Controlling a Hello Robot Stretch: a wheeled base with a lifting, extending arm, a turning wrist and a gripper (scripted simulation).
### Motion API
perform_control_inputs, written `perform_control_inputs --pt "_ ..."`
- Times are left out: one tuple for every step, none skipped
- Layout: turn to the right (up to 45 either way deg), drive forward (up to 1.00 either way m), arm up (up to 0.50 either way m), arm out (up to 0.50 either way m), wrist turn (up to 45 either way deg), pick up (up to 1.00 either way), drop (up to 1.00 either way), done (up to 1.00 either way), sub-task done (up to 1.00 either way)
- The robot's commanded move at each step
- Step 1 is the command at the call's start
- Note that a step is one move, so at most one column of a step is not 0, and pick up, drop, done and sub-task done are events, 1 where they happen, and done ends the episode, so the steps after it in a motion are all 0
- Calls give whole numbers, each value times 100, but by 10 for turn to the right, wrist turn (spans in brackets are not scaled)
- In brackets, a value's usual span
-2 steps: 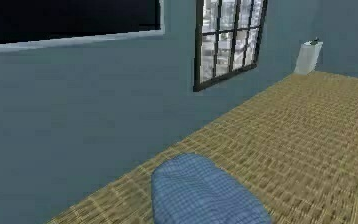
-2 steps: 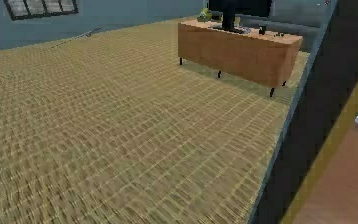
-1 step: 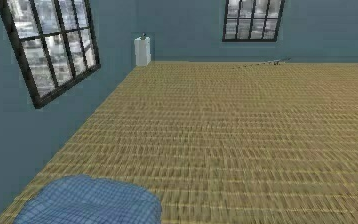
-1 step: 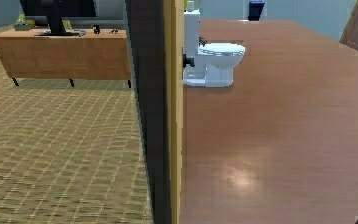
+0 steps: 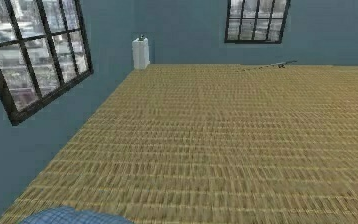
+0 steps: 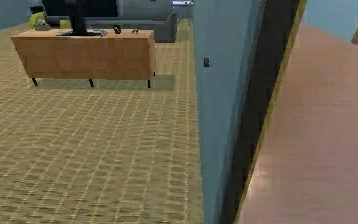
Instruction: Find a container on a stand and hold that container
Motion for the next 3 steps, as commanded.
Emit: perform_control_inputs --pt "450 0 0 0 0 0 0 0 0" --pt "360 0 0 0 0 0 0 0 0" --pt "0 100 0 0 0 0 0 0 0"
